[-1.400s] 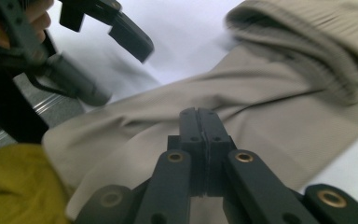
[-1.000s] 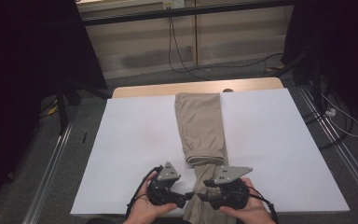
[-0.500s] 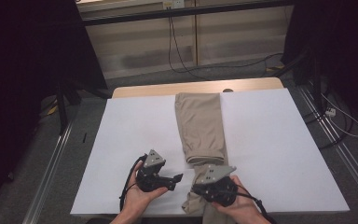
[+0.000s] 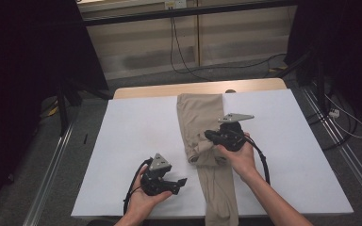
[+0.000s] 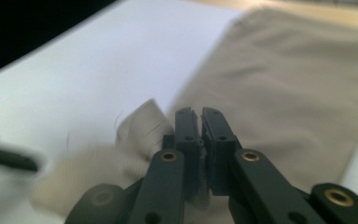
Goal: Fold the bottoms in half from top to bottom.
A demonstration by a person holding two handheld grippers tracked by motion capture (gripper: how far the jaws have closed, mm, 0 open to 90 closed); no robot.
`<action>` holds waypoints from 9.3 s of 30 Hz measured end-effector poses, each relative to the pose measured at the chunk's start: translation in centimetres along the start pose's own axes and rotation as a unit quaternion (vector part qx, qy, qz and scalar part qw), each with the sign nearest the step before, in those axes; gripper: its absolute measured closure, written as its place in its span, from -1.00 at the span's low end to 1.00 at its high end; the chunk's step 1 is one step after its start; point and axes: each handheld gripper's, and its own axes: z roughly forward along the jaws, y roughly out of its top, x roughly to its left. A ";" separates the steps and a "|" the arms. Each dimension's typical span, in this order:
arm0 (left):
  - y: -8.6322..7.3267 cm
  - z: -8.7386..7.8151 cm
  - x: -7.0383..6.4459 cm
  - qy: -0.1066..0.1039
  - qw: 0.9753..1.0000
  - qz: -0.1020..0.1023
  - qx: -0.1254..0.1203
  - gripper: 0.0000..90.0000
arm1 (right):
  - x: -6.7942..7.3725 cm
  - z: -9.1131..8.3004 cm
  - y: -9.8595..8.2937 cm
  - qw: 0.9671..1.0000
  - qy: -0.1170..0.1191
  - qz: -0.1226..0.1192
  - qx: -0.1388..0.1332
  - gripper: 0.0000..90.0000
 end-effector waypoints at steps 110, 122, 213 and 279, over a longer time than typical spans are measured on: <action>3.6 2.1 -4.0 -0.088 0.991 0.103 -0.017 0.97 | 2.0 -8.7 -7.9 0.999 -0.001 0.037 0.028 0.68; 1.6 2.2 -3.1 -0.085 0.991 0.103 0.006 0.96 | 2.9 -6.9 -7.3 0.997 0.062 0.008 0.035 0.27; 0.3 1.8 -5.8 -0.088 0.989 0.105 0.060 0.98 | 2.5 -5.6 -9.6 0.994 -0.006 -0.014 0.106 1.00; 0.9 -4.6 -7.5 -0.129 0.989 0.064 -0.019 0.91 | 6.6 -15.3 -11.1 0.995 0.078 -0.036 0.043 0.88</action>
